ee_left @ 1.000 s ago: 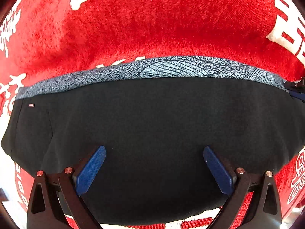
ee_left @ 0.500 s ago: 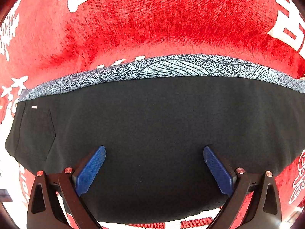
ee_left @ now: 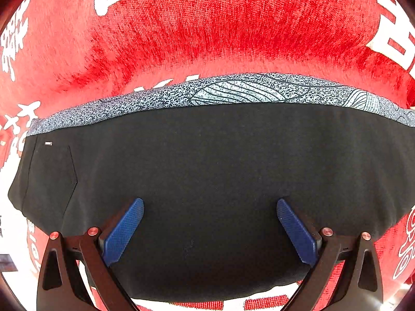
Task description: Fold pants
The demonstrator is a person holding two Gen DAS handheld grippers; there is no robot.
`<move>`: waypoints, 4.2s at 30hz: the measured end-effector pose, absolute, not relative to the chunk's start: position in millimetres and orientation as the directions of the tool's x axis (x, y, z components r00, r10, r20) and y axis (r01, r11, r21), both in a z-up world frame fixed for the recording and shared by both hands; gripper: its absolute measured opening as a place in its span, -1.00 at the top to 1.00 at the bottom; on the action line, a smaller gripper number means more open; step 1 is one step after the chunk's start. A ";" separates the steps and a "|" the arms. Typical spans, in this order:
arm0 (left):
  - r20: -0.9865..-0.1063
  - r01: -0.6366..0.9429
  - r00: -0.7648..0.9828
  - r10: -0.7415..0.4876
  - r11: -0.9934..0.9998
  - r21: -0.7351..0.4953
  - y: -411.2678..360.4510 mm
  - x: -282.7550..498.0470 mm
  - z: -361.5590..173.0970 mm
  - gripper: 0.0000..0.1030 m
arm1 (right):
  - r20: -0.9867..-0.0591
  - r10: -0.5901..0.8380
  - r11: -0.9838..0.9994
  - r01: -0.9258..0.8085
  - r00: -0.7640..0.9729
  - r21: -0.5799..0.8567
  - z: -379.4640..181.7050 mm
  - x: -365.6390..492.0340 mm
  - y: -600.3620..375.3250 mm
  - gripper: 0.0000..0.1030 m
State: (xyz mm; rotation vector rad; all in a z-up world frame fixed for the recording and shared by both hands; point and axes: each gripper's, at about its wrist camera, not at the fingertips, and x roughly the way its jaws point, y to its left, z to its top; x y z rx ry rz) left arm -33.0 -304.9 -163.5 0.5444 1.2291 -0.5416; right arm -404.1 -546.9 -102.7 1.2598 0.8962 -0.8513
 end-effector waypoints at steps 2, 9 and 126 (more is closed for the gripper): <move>-0.966 0.646 0.242 -0.088 0.758 0.093 -306.4 -34.8 -162.2 -1.00 | -0.891 -0.033 0.086 0.890 0.452 0.448 -103.9 -409.1 -540.6 0.17; -0.970 0.631 0.232 -0.071 0.770 0.095 -308.4 -35.9 -159.7 -1.00 | -0.844 -0.013 0.059 0.843 0.536 0.534 -105.9 -397.9 -528.4 0.11; -0.979 0.724 0.144 -0.146 0.690 0.003 -397.5 -115.4 -154.0 -1.00 | -0.656 -0.136 -0.121 0.644 0.743 0.755 -138.8 -413.6 -552.0 -0.12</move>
